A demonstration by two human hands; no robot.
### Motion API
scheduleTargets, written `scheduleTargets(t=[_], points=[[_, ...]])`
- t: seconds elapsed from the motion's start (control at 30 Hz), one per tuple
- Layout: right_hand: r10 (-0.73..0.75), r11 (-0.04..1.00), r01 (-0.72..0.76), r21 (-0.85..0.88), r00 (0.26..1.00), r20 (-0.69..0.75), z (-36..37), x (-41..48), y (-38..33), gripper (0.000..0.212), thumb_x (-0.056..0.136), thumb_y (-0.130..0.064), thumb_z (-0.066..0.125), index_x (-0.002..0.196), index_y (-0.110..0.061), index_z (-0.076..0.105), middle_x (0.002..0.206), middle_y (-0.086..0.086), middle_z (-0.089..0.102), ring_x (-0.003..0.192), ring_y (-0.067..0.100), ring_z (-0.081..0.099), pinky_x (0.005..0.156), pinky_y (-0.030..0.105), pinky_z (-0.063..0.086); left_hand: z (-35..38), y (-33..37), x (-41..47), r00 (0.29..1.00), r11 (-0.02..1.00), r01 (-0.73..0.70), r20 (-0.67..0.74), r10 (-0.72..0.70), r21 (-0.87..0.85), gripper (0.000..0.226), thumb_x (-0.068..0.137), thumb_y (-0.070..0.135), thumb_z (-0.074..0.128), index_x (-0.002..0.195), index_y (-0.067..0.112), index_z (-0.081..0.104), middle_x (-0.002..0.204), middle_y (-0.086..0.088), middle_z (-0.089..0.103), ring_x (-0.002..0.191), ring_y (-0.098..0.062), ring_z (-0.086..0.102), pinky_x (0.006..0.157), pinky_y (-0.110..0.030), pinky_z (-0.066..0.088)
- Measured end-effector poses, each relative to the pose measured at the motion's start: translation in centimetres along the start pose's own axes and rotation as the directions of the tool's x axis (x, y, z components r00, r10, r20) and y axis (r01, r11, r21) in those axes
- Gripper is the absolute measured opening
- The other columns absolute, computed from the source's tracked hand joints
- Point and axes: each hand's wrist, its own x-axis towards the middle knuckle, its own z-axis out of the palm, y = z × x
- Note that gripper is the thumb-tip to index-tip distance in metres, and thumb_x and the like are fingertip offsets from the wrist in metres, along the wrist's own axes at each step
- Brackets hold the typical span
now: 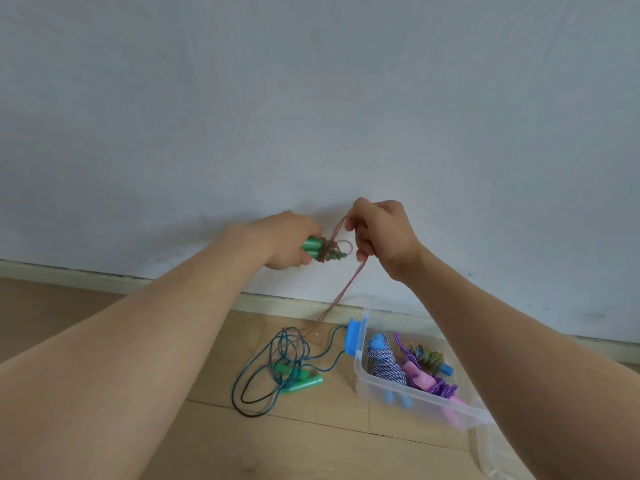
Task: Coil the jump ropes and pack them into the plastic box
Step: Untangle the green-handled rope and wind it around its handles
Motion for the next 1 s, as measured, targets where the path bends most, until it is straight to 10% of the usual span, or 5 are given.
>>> scheduleTargets(t=[0.3,0.53,0.8,1.0], points=[[0.027,0.995,-0.018,-0.095,0.996,0.086,-3.5,1.7,2.7,0.043,0.1,-0.045,0.068,0.085,-0.006,0.074,0.068,0.01,0.044,0.056,0.017,0.035,0.05,0.028,0.032,-1.7,1.9,0.1,0.965,0.924,-0.259,-0.108,0.238,-0.28,0.012,0.092,0.027,0.078,0.104,0.026,0.079,0.074,0.002,0.065,0.067,-0.015,0.056,0.065,-0.032,0.043],[0.106,0.963,-0.07,-0.259,0.986,0.129,-2.4,0.8,3.6,0.04,0.108,-0.035,0.056,0.083,-0.008,0.072,0.058,-0.002,0.041,0.051,0.014,0.031,0.046,0.025,0.028,-1.7,1.5,0.2,0.957,0.907,-0.148,-0.287,0.032,-0.393,0.018,0.096,0.031,0.073,0.088,0.015,0.072,0.071,0.0,0.07,0.066,-0.013,0.069,0.062,-0.025,0.045],[0.045,0.958,0.014,-0.288,0.979,0.197,1.3,0.0,-0.1,0.034,0.096,-0.022,0.062,0.078,0.004,0.075,0.052,0.003,0.047,0.048,0.02,0.041,0.048,0.034,0.053,-0.1,-0.5,0.0,0.931,0.991,0.133,-0.34,-0.134,-0.028,0.021,0.095,0.04,0.067,0.079,0.027,0.063,0.082,-0.003,0.062,0.072,-0.03,0.062,0.057,-0.032,0.041],[-0.051,0.997,0.051,-0.053,0.999,0.015,0.1,1.1,-0.2,0.029,0.095,-0.022,0.069,0.072,-0.004,0.071,0.052,0.0,0.037,0.047,0.016,0.036,0.053,0.031,0.044,-0.4,0.1,-0.3,0.967,0.994,-0.074,-0.24,0.091,0.077,0.012,0.095,0.039,0.072,0.107,0.04,0.075,0.088,0.006,0.067,0.085,-0.025,0.063,0.07,-0.034,0.042]])
